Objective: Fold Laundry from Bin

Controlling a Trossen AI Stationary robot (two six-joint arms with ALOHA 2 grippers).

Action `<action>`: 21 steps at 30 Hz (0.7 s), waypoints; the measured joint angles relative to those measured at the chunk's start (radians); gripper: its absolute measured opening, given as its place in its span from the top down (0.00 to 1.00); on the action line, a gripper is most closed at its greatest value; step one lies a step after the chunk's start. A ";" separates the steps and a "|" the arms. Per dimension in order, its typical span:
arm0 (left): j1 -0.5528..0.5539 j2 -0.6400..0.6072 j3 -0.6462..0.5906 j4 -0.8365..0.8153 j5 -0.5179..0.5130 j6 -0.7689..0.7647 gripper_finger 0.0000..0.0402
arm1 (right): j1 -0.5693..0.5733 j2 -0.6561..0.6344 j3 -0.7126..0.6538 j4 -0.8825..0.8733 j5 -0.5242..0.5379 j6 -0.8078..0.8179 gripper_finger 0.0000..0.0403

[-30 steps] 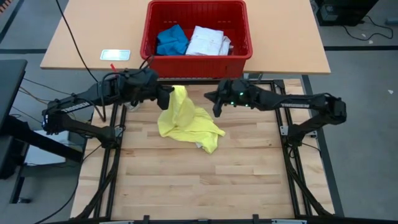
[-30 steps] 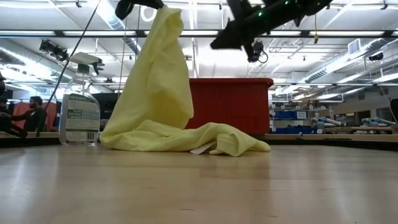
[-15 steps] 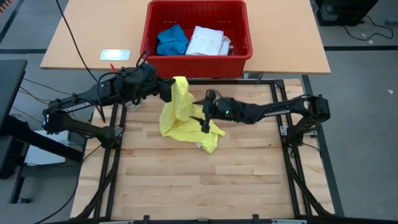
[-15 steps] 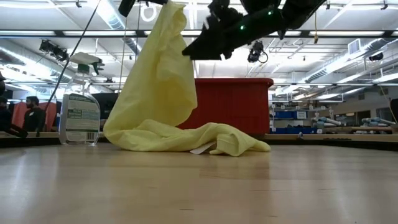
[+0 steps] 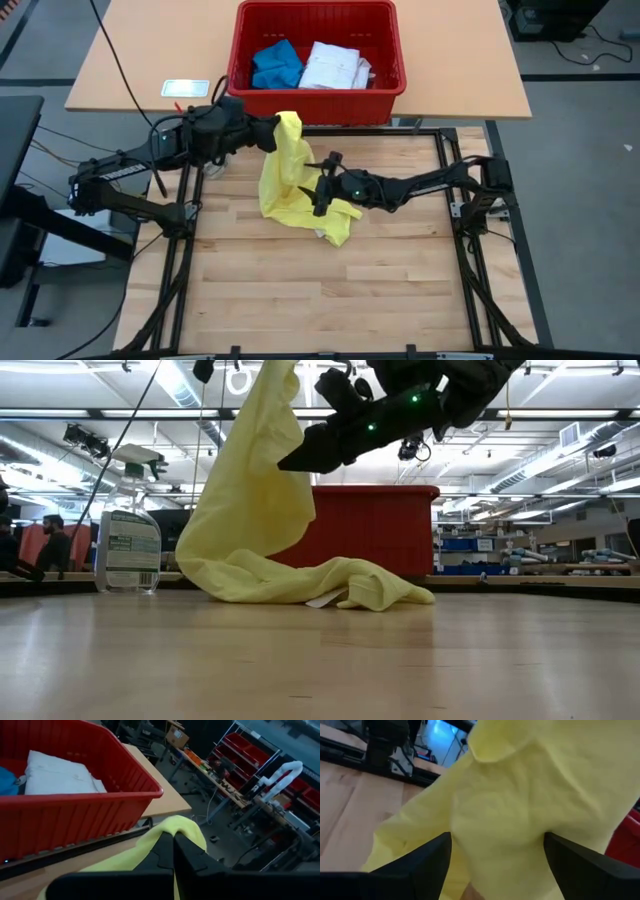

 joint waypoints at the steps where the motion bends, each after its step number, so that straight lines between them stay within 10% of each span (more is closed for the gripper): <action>1: 0.000 0.000 0.000 0.001 0.000 -0.006 1.00 | -0.003 0.005 0.000 0.018 0.000 -0.008 0.21; 14: 0.000 0.056 0.001 0.231 0.062 -0.041 1.00 | -0.069 0.036 0.000 0.135 0.036 -0.042 0.30; 21: -0.035 0.060 0.001 0.233 0.133 -0.064 1.00 | -0.079 0.028 0.000 0.176 0.181 -0.041 0.64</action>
